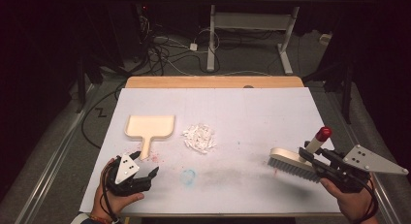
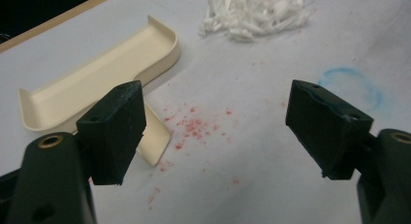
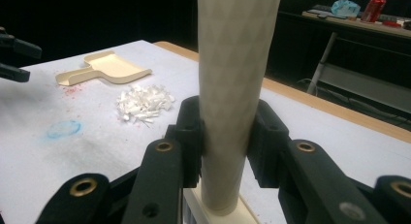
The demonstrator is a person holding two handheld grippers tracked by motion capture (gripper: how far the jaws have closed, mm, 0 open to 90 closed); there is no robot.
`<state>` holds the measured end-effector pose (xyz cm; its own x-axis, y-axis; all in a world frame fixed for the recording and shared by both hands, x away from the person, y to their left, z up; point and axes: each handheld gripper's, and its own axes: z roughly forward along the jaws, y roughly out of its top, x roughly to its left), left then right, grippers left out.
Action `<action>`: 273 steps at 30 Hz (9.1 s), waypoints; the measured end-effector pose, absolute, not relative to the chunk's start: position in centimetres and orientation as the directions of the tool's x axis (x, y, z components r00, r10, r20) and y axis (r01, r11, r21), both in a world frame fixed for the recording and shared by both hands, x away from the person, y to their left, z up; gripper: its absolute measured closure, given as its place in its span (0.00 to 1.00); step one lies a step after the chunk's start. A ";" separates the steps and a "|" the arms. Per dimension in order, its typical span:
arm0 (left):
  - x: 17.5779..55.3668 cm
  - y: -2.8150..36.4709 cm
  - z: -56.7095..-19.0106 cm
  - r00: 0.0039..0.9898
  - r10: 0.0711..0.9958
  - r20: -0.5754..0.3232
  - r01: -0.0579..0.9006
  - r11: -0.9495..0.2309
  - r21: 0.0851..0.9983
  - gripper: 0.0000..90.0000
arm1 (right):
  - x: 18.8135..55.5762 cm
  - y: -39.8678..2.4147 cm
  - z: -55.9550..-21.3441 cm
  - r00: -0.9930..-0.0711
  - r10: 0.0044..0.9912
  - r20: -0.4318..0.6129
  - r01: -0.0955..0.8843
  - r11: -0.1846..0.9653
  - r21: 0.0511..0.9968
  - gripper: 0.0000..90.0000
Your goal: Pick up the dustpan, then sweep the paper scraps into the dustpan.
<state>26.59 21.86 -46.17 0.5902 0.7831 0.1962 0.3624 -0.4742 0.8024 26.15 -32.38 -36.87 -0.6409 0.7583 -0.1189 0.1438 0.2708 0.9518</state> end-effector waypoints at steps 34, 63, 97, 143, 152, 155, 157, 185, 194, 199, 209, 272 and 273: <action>37.3 22.2 -48.9 0.248 0.968 -0.042 0.717 -0.155 0.679 0.54 | 27.0 -31.3 -37.7 -0.671 0.733 -0.110 0.175 0.301 0.938 0.79; 35.5 25.0 -44.8 0.287 0.958 0.020 0.679 -0.218 0.701 0.71 | 26.7 -31.6 -37.6 -0.644 0.755 -0.121 0.165 0.292 0.942 0.79; 27.3 24.4 -43.6 0.531 0.847 0.016 0.648 -0.418 0.637 0.71 | 31.8 -28.5 -37.5 -0.646 0.753 -0.126 0.162 0.296 0.941 0.79; 27.8 21.3 -45.6 0.640 0.768 -0.027 0.640 -0.513 0.572 0.71 | 46.5 -13.4 -38.3 -0.568 0.820 -0.073 0.194 0.219 0.956 0.79; 28.4 20.6 -46.0 0.635 0.772 -0.027 0.645 -0.511 0.567 0.71 | 46.4 -9.1 -40.4 -0.587 0.807 -0.061 0.206 0.222 0.953 0.79; 28.6 20.3 -46.0 0.633 0.774 -0.027 0.648 -0.511 0.565 0.71 | 45.7 -8.1 -41.0 -0.610 0.791 -0.041 0.207 0.209 0.956 0.79; 28.6 20.3 -46.0 0.634 0.773 -0.028 0.648 -0.512 0.564 0.71 | 45.5 -7.8 -41.1 -0.619 0.785 -0.034 0.205 0.203 0.957 0.79; 30.3 17.2 -46.9 0.606 0.795 -0.034 0.679 -0.494 0.543 0.71 | 37.9 -3.0 -41.2 -0.753 0.656 -0.048 0.167 0.261 0.951 0.79; 30.6 17.0 -47.0 0.615 0.788 -0.030 0.672 -0.504 0.542 0.71 | 37.4 -2.9 -40.2 -0.759 0.645 -0.086 0.131 0.281 0.951 0.79; 30.6 17.2 -47.0 0.624 0.781 -0.020 0.664 -0.517 0.540 0.71 | 37.8 -4.4 -39.0 -0.741 0.667 -0.079 0.126 0.253 0.959 0.79; 30.4 17.5 -47.1 0.629 0.777 -0.019 0.665 -0.525 0.531 0.71 | 36.8 -10.2 -36.8 -0.706 0.701 -0.101 0.115 0.255 0.960 0.79; 30.9 17.6 -47.0 0.622 0.783 -0.022 0.681 -0.527 0.508 0.71 | 40.4 -8.4 -40.5 -0.641 0.749 -0.164 0.159 0.339 0.927 0.79; 30.9 17.6 -47.0 0.622 0.783 -0.022 0.681 -0.527 0.508 0.71 | 40.2 -8.2 -40.7 -0.657 0.739 -0.149 0.163 0.332 0.929 0.79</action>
<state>30.90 17.60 -47.02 0.6219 0.7828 -0.0215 0.6811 -0.5271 0.5082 40.19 -8.18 -40.69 -0.6573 0.7388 -0.1488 0.1629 0.3320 0.9291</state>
